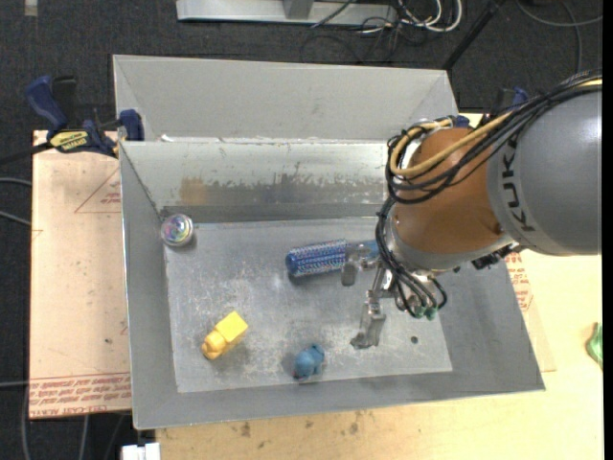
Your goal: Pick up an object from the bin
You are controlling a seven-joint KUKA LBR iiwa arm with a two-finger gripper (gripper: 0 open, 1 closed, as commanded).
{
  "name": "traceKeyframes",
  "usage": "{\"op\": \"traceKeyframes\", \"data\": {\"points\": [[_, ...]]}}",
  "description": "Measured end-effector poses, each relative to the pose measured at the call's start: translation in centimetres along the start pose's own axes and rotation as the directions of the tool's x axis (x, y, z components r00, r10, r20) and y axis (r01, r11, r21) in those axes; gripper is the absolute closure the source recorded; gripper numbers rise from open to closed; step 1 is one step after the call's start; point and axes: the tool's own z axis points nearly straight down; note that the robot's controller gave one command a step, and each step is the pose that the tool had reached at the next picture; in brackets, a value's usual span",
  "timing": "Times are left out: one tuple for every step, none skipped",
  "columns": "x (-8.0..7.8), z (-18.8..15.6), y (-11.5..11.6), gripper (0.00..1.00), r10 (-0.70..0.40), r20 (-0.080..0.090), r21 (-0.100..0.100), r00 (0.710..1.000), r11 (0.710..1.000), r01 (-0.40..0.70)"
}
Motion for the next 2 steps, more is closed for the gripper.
{"op": "traceKeyframes", "data": {"points": [[-3.8, 2.2, 1.9, 0.00, 0.121, 0.005, 0.002, 0.993, 0.993, -0.121], [-11.5, 8.1, 3.2, 0.00, -0.112, 0.005, 0.004, 0.994, 0.994, 0.112]]}}
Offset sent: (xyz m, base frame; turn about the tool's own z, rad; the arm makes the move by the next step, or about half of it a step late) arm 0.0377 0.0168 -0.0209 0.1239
